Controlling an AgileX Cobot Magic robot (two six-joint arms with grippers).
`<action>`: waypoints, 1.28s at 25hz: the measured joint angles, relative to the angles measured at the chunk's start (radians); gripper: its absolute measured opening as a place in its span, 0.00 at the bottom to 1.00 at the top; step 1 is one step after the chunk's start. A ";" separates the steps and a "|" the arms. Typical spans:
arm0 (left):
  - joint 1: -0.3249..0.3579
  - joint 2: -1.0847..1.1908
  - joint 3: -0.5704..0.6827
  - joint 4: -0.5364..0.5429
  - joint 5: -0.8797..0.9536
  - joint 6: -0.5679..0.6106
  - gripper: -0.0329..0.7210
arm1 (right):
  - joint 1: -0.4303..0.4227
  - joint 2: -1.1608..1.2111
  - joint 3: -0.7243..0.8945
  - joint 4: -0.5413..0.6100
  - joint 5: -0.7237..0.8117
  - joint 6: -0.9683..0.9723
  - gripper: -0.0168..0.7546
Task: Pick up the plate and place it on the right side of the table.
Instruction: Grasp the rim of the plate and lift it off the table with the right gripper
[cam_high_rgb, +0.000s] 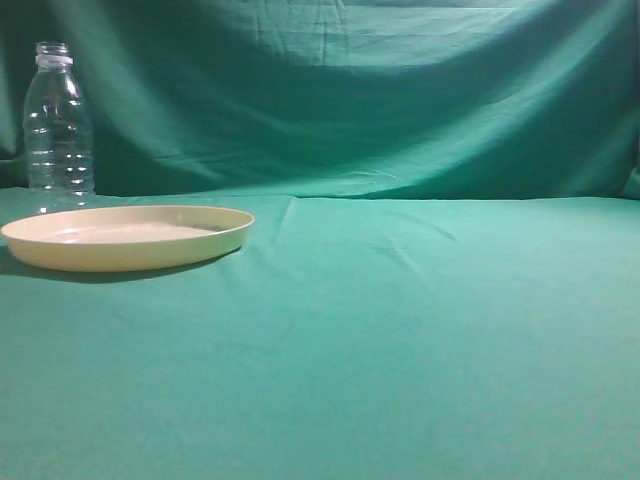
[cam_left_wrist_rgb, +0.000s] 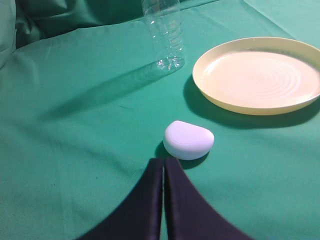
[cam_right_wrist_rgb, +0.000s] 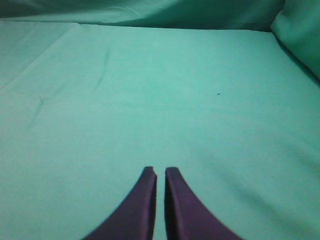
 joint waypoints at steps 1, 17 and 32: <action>0.000 0.000 0.000 0.000 0.000 0.000 0.04 | 0.000 0.000 0.000 0.000 0.000 0.000 0.09; 0.000 0.000 0.000 0.000 0.000 0.000 0.04 | 0.000 0.000 0.000 -0.019 -0.003 -0.006 0.09; 0.000 0.000 0.000 0.000 0.000 0.000 0.04 | 0.000 0.036 -0.164 0.064 -0.281 0.176 0.09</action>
